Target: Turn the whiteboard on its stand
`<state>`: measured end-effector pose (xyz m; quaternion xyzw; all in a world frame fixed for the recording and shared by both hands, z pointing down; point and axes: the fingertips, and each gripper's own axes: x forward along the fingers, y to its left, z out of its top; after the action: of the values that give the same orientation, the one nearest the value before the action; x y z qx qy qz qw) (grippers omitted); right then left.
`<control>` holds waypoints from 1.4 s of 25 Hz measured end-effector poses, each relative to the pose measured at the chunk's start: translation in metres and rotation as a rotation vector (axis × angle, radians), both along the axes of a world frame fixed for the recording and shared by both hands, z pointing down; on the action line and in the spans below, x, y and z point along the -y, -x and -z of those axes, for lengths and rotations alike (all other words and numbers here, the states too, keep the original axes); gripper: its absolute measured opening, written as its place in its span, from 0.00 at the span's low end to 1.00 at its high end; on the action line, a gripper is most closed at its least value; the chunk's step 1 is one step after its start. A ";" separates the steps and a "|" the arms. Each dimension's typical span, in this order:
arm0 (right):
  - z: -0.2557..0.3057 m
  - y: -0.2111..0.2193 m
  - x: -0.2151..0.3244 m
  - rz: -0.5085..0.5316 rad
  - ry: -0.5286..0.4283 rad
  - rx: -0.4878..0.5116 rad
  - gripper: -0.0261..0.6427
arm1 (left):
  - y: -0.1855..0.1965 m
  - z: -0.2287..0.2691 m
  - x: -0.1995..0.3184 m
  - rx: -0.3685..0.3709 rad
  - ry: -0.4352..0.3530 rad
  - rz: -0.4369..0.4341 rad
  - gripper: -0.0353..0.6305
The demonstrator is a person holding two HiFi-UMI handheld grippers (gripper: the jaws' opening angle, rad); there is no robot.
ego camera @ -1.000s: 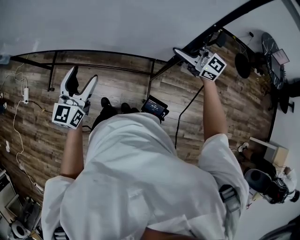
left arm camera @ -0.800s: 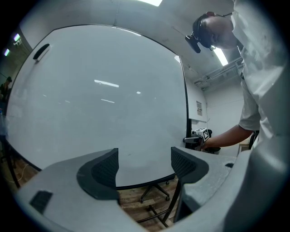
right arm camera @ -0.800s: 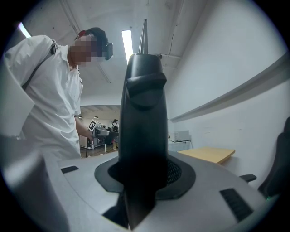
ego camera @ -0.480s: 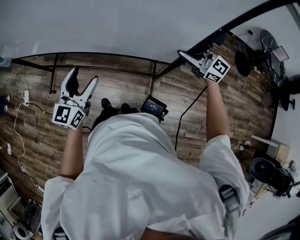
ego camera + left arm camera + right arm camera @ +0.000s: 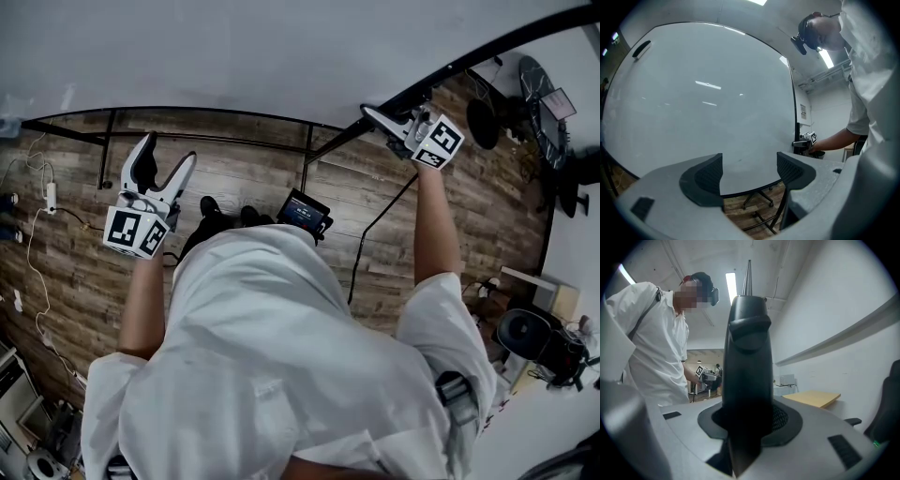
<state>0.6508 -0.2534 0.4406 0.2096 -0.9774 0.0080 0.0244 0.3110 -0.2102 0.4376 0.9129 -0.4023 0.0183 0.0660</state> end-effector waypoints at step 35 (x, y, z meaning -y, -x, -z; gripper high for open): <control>0.076 0.008 -0.103 -0.605 -0.079 0.163 0.09 | 0.039 0.009 0.013 -0.091 -0.041 -0.030 0.57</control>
<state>0.6426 -0.1505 0.3644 0.4905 -0.8690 -0.0063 -0.0657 0.2721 -0.2227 0.4287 0.9199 -0.3855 -0.0305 0.0654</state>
